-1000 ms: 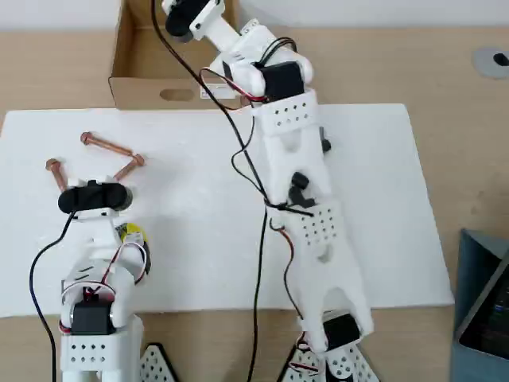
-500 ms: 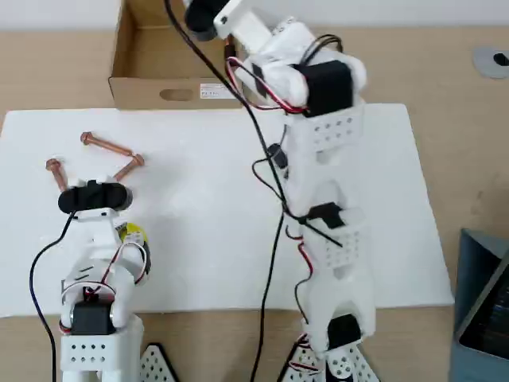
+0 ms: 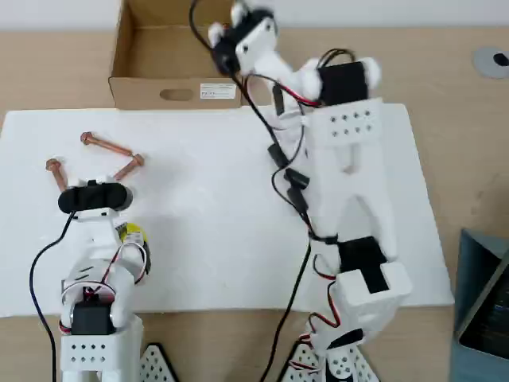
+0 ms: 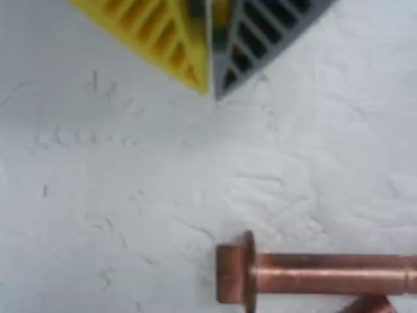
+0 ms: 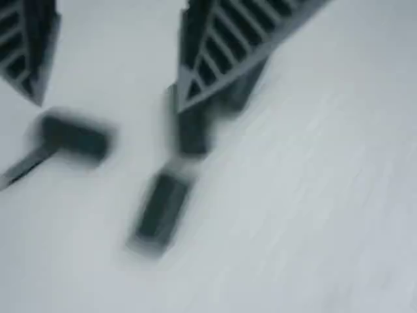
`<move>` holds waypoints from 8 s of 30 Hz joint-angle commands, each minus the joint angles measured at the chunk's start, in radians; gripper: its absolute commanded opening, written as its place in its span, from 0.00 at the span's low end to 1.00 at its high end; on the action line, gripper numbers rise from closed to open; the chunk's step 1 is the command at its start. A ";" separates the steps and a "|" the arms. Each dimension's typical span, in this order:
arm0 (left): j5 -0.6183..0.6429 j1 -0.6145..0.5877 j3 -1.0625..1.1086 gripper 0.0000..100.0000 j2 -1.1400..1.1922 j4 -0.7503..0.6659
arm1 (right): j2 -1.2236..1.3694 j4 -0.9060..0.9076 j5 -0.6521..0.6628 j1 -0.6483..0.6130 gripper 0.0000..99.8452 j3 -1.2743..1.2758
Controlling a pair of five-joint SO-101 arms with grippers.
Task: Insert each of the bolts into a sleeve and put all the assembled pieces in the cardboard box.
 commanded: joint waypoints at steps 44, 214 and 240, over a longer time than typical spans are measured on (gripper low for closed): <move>-0.006 -0.002 -0.008 0.00 -0.008 -0.008 | 0.857 -0.048 -0.091 0.096 0.15 -0.417; 0.038 -0.058 -1.086 0.00 0.751 0.232 | -1.457 -0.331 -0.354 0.559 0.01 1.333; 0.571 0.127 -0.436 0.00 -0.015 -0.117 | -1.796 -0.916 -0.445 -0.283 0.01 1.962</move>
